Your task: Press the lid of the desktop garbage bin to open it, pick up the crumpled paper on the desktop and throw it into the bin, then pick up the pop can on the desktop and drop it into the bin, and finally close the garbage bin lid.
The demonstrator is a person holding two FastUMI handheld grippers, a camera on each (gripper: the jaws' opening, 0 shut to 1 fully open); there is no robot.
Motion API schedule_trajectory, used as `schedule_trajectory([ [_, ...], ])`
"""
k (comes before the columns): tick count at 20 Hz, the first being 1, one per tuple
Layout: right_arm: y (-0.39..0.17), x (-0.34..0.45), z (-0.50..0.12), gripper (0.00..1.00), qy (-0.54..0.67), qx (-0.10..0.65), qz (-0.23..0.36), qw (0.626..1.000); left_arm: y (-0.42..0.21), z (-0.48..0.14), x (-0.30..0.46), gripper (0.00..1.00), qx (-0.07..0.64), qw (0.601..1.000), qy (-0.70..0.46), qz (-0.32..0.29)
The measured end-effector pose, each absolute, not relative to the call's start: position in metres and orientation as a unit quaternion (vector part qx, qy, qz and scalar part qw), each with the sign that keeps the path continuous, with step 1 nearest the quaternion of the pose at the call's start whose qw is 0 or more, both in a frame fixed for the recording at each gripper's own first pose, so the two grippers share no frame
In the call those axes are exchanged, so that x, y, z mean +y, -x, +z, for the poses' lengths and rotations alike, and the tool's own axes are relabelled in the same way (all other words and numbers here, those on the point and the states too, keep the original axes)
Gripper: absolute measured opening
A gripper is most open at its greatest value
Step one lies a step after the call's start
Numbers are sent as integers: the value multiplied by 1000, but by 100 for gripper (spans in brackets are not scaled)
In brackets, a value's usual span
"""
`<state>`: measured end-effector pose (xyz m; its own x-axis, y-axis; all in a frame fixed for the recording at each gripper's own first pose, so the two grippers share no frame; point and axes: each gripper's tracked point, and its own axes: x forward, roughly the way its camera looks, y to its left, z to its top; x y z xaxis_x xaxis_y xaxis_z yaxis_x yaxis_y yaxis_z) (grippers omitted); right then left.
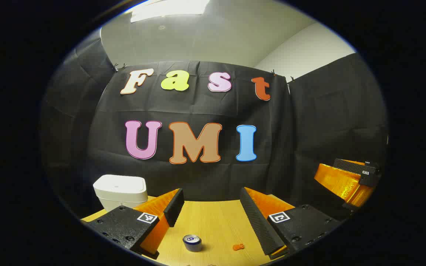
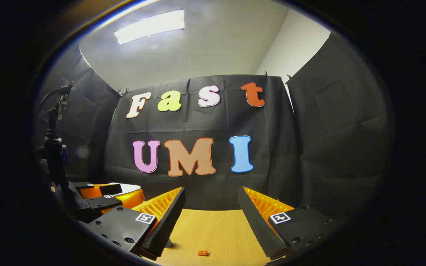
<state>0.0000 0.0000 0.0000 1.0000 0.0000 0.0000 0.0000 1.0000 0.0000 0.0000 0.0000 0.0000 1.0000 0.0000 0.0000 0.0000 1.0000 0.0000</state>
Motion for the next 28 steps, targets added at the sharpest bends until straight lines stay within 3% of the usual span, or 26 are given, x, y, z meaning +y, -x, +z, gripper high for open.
schedule_trajectory([
  [28,-7,-1,-13,96,-13,13,19,1000,7,10,9,93,-20,999,-14,30],
])
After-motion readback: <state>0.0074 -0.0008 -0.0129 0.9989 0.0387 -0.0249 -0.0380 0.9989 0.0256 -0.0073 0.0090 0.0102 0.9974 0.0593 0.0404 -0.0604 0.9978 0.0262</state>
